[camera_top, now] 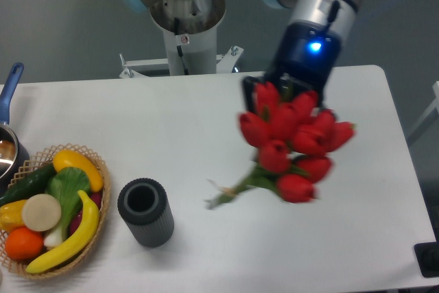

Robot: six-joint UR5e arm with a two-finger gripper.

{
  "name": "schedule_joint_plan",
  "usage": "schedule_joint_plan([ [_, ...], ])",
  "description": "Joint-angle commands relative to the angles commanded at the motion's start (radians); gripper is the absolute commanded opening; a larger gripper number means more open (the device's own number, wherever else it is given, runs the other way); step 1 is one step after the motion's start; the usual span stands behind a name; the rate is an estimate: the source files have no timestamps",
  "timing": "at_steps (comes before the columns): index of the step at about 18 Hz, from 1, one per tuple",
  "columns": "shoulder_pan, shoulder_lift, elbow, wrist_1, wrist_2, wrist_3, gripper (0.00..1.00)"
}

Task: Pick up the flowers from the vase
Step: 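Carry the tulip bouquet away from the vase and hold it raised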

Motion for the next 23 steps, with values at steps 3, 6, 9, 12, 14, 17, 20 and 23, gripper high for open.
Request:
schedule_joint_plan([
  [3,0.005,-0.006,-0.009,-0.023,0.018,0.072,0.0],
  [6,0.006,-0.011,-0.035,-0.084,0.216,0.222,0.0],
  [9,0.0,-0.012,-0.093,-0.135,0.392,0.259,0.0],
  [12,-0.003,-0.005,-0.15,-0.146,0.445,0.371,0.0],
  [14,-0.012,-0.012,-0.17,-0.156,0.474,0.385,0.0],
  [17,-0.029,-0.029,-0.196,-0.205,0.589,0.434,0.0],
  [20,-0.04,-0.029,-0.187,-0.28,0.687,0.538,0.02],
  [23,-0.043,-0.043,-0.152,-0.354,0.712,0.559,0.03],
])
